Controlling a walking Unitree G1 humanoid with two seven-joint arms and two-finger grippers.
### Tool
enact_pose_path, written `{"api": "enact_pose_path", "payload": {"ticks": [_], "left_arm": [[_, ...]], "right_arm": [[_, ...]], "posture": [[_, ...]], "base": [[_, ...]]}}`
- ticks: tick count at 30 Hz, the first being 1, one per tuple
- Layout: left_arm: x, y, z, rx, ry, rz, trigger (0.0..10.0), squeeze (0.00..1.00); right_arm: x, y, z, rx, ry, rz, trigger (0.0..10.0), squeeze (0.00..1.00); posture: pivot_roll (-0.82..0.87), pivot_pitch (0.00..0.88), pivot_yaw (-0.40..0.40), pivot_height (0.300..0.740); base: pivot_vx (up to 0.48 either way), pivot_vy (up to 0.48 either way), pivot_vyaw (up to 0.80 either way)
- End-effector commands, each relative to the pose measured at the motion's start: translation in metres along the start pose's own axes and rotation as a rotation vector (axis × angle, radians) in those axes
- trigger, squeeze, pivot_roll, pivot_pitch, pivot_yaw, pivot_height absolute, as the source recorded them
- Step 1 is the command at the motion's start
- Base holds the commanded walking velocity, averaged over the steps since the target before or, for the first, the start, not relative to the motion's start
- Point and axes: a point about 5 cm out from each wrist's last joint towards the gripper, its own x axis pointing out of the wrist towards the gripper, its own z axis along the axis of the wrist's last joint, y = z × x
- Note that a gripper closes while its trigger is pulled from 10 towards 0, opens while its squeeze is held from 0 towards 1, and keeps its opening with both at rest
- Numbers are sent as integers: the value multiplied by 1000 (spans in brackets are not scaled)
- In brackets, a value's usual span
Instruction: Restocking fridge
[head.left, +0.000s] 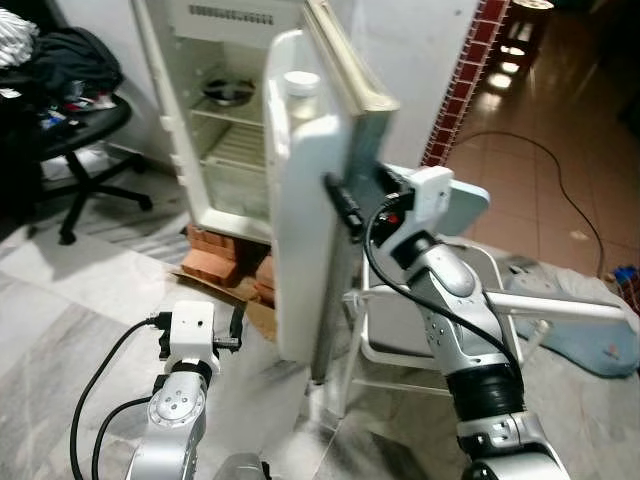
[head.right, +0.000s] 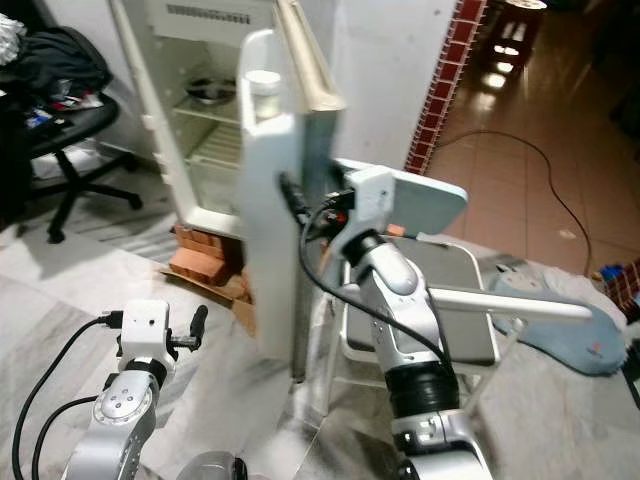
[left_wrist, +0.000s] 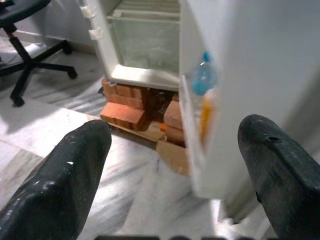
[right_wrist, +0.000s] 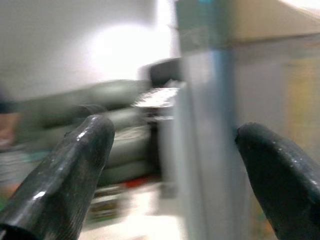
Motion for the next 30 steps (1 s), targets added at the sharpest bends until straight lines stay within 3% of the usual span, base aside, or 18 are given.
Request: {"api": "enact_pose_path", "payload": {"ticks": [1,2,3,4,6,8,10,12,14,19,30], "left_arm": [[1,0,-1,13,11,-12,10000,0],[1,0,-1,17,10,-11,10000,0],[1,0,-1,17,10,-11,10000,0],[1,0,0,22,4,-7,10000,0],[2,2,1,18,-1,0,10000,0],[2,2,2,10,-3,0,10000,0],[4,3,4,15,-20,-14,10000,0],[5,3,6,30,-29,-20,10000,0],[6,3,8,39,-38,-24,10000,0],[7,4,10,36,-52,-24,10000,0],[7,7,11,28,-65,-30,10000,0]], "right_arm": [[1,16,1,46,9,125,10000,0],[-6,4,-10,-5,52,39,10000,0],[-6,4,-10,-5,52,39,10000,0],[-22,-18,-29,-98,129,-115,10000,0],[-44,-39,-43,-150,187,-287,10000,0],[-63,-55,-51,-126,204,-457,10000,0],[-94,-66,-61,-65,249,-664,10000,0],[-102,-68,-66,-47,256,-737,10000,0],[-109,-68,-71,-31,261,-785,10000,0],[-113,-62,-79,-93,261,-824,10000,0],[-114,-68,-68,-139,214,-890,10000,0]], "posture": [[142,0,-49,740],[142,0,-49,740],[142,0,-49,740],[140,0,-48,740],[136,0,-45,740],[132,0,-43,740],[125,0,-36,740],[124,0,-33,740],[122,0,-32,740],[118,0,-29,740],[119,0,-32,740]], "base": [[0,0,0],[0,0,0],[0,0,0],[0,0,0],[0,0,0],[0,0,0],[0,122,0],[0,322,0],[0,441,0],[0,480,0],[0,480,0]]}}
